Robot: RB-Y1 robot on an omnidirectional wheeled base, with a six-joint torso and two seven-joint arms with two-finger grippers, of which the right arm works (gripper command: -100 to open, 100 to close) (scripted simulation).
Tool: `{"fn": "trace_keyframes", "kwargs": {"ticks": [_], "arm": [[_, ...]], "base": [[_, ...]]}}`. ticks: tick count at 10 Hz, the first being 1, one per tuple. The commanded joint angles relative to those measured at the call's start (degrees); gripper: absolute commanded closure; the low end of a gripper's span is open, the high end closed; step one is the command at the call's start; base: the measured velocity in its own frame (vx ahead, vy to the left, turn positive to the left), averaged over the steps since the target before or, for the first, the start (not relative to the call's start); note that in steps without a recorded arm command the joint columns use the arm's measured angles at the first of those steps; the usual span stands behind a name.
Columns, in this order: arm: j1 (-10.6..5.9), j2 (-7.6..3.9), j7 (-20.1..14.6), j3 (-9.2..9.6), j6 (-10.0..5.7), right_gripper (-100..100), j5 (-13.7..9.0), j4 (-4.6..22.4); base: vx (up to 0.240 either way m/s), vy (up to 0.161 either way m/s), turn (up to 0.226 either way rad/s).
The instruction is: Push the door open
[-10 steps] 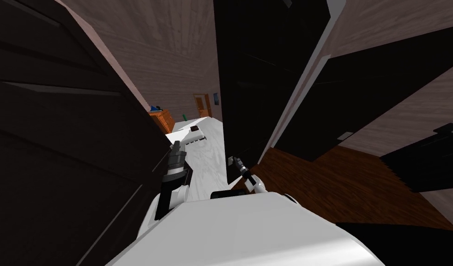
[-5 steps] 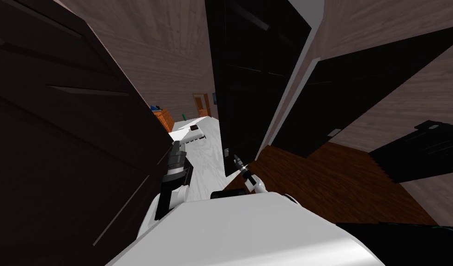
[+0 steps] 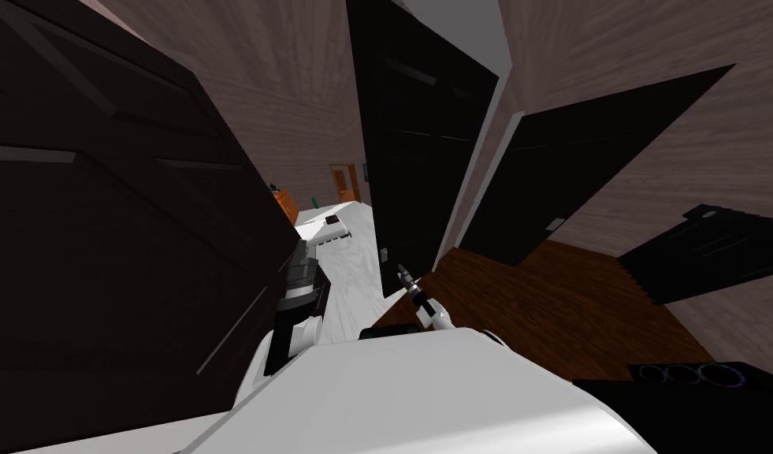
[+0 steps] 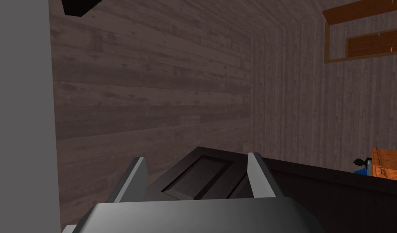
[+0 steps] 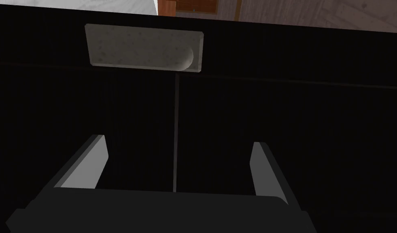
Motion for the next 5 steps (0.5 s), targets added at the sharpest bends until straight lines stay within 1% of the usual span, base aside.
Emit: {"fn": "trace_keyframes", "kwargs": {"ticks": [1,2,3,5], "arm": [[0.09,-0.39,0.21,-0.13,-0.04,-100,-0.09,-0.18],[0.1,-0.49,0.38,-0.24,-0.11,-100,-0.16,-0.14],[0.11,-0.53,0.56,-0.36,-0.18,-100,-0.23,-0.09],[0.14,-0.39,0.93,-0.62,-0.34,-100,-0.39,0.0]], "base": [[0.172,0.077,0.035],[0.17,0.111,0.024],[0.204,0.07,0.014],[0.209,0.098,0.03]]}}
